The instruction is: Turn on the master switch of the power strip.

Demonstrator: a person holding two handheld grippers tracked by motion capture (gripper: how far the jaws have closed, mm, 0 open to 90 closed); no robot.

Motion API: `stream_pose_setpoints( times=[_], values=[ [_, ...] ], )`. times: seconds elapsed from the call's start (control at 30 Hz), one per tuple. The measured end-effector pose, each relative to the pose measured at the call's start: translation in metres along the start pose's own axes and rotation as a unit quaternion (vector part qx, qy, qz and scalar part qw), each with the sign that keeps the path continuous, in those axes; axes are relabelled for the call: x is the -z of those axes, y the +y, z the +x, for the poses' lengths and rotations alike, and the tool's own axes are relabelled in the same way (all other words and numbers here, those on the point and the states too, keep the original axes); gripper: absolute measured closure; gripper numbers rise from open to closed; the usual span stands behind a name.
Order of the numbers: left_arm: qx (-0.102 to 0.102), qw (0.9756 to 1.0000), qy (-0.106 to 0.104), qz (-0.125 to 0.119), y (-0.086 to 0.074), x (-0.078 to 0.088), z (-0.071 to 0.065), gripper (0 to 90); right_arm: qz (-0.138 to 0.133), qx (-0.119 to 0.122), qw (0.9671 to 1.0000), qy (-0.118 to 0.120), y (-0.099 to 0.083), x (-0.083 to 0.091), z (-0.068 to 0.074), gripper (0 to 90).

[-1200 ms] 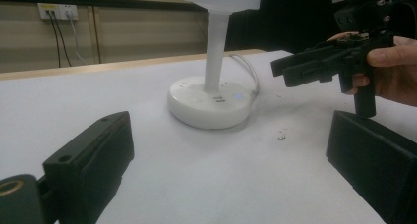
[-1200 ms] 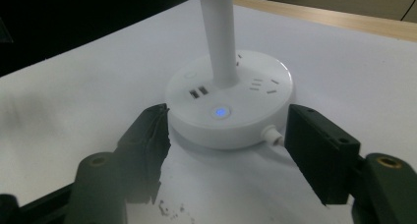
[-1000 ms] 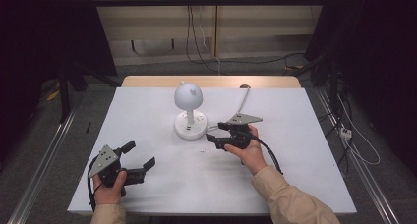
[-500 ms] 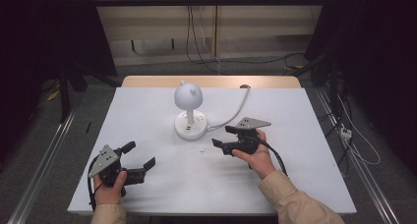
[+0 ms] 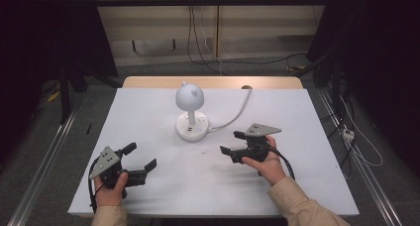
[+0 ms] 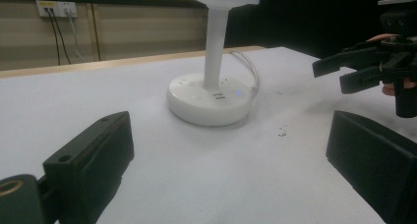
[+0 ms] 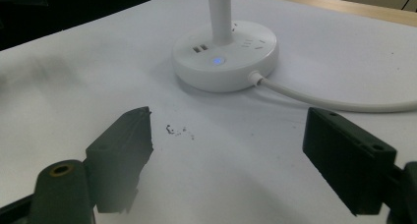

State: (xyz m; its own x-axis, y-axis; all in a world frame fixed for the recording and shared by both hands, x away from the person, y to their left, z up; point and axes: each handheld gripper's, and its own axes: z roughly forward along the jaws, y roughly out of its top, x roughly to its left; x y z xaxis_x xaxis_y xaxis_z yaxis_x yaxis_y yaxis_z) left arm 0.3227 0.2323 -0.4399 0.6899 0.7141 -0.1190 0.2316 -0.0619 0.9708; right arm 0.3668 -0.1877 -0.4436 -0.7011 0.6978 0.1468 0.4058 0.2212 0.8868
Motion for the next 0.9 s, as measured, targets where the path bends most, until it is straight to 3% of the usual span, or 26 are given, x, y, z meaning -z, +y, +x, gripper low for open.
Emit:
stream_pose_setpoints(
  times=[0.9],
  values=[
    [-0.002,1.0000,0.000,0.002,0.000,-0.001,0.000,3.8,0.012,-0.014,0.9998,0.002,-0.020,0.038,-0.010,15.7]
  ],
)
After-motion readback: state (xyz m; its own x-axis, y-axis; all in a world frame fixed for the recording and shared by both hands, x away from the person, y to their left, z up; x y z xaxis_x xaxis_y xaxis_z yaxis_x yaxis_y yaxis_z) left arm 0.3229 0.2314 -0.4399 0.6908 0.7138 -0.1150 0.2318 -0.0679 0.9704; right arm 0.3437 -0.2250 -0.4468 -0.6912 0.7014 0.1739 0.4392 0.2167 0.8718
